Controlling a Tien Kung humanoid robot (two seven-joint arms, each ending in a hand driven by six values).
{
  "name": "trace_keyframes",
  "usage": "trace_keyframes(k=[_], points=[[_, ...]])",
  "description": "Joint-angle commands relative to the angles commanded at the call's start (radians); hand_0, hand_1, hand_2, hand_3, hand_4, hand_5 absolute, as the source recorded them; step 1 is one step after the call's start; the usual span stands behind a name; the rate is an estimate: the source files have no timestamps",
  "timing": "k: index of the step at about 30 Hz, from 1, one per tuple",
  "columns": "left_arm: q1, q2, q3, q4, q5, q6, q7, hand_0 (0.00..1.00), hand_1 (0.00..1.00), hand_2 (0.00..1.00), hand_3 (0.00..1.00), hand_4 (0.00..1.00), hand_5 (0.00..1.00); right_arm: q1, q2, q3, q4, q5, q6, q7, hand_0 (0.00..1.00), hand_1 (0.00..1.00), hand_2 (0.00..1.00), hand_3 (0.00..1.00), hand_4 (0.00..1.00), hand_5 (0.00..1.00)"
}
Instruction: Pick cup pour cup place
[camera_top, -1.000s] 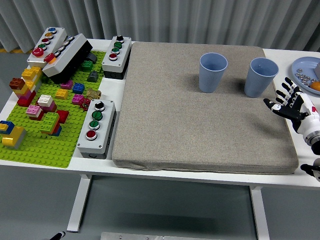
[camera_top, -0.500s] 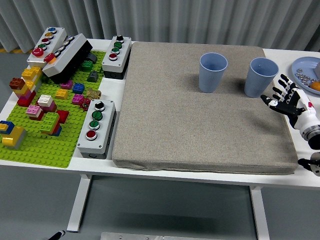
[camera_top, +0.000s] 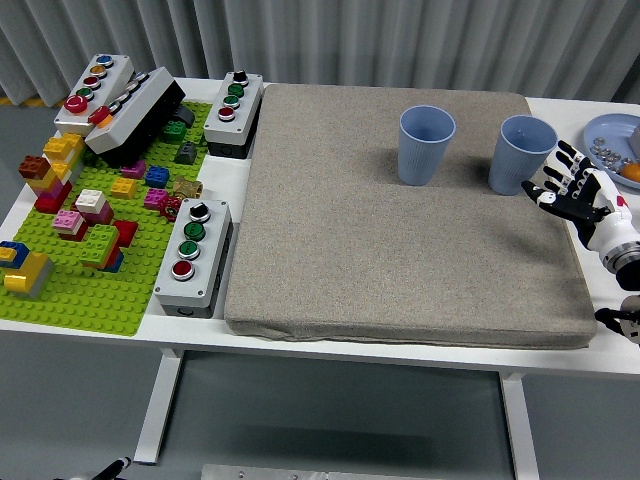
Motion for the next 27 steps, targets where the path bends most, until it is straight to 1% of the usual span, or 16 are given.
trace_keyframes(k=[6, 12, 14, 27], points=[[-0.002, 0.000, 0.003, 0.000, 0.001, -0.001, 0.000, 0.816, 0.833, 0.896, 0.790, 0.595, 0.998, 0.019, 0.005, -0.020, -0.034, 0.018, -0.004, 0.025, 0.937, 0.897, 0.972, 0.944, 0.808, 0.134], [-0.003, 0.000, 0.007, 0.000, -0.001, -0.001, -0.001, 0.817, 0.833, 0.895, 0.790, 0.595, 0.998, 0.032, 0.020, -0.034, -0.074, 0.043, -0.011, 0.046, 0.938, 0.896, 0.972, 0.932, 0.807, 0.132], [-0.004, 0.000, 0.009, 0.000, -0.002, -0.002, -0.001, 0.817, 0.834, 0.895, 0.791, 0.596, 0.998, 0.035, 0.022, -0.036, -0.081, 0.048, -0.011, 0.049, 0.938, 0.894, 0.967, 0.916, 0.806, 0.140], [-0.006, 0.001, 0.019, 0.000, -0.005, -0.002, -0.002, 0.818, 0.834, 0.895, 0.790, 0.596, 0.998, 0.057, 0.031, -0.051, -0.120, 0.058, -0.018, 0.072, 0.939, 0.891, 0.964, 0.914, 0.802, 0.143]])
